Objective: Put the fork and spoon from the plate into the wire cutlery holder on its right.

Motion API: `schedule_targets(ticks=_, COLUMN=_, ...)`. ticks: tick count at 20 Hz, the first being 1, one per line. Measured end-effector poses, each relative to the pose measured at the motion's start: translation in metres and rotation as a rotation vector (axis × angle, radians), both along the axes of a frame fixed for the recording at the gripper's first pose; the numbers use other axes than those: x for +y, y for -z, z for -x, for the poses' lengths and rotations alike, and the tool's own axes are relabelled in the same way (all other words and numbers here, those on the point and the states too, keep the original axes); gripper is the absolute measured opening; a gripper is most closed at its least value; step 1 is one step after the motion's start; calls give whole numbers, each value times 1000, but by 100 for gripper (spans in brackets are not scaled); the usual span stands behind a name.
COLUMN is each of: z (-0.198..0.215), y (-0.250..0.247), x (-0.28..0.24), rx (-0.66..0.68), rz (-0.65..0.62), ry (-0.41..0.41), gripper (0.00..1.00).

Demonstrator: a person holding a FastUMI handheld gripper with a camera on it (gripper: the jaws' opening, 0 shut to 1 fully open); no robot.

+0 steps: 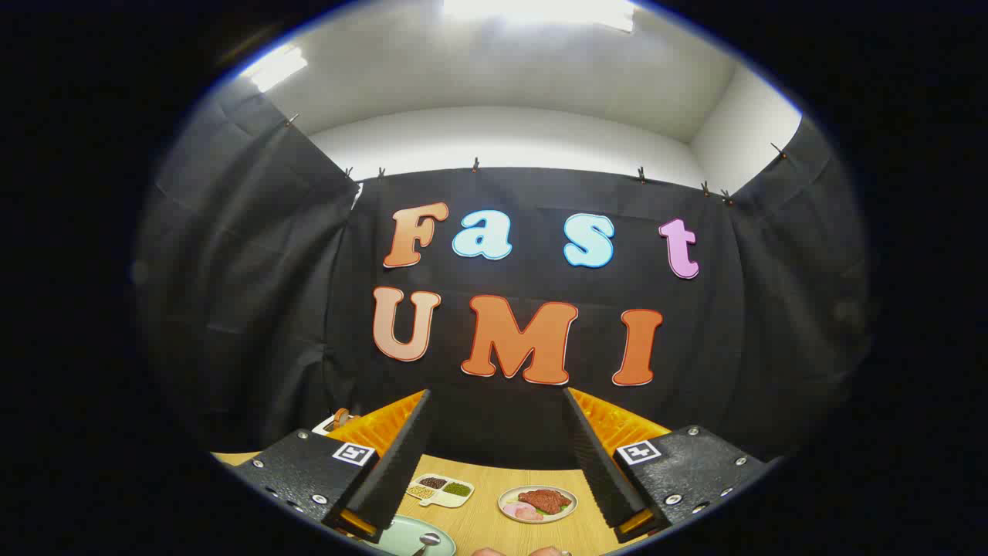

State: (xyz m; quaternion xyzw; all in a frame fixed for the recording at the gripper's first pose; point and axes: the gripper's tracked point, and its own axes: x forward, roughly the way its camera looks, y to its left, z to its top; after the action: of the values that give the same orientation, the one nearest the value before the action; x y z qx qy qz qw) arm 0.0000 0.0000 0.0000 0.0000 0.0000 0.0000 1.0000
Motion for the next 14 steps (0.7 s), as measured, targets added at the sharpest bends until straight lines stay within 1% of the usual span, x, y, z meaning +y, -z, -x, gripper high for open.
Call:
schedule_targets(ticks=6, z=1, y=14, x=1, rx=25, rz=10, ry=-5, gripper=98)
schedule_targets(ticks=10, z=-6, y=24, x=5, rx=46, rz=3, ry=-14, gripper=98)
schedule_targets(ticks=14, z=-12, y=32, x=12, rx=65, rz=-8, ry=-43, gripper=98)
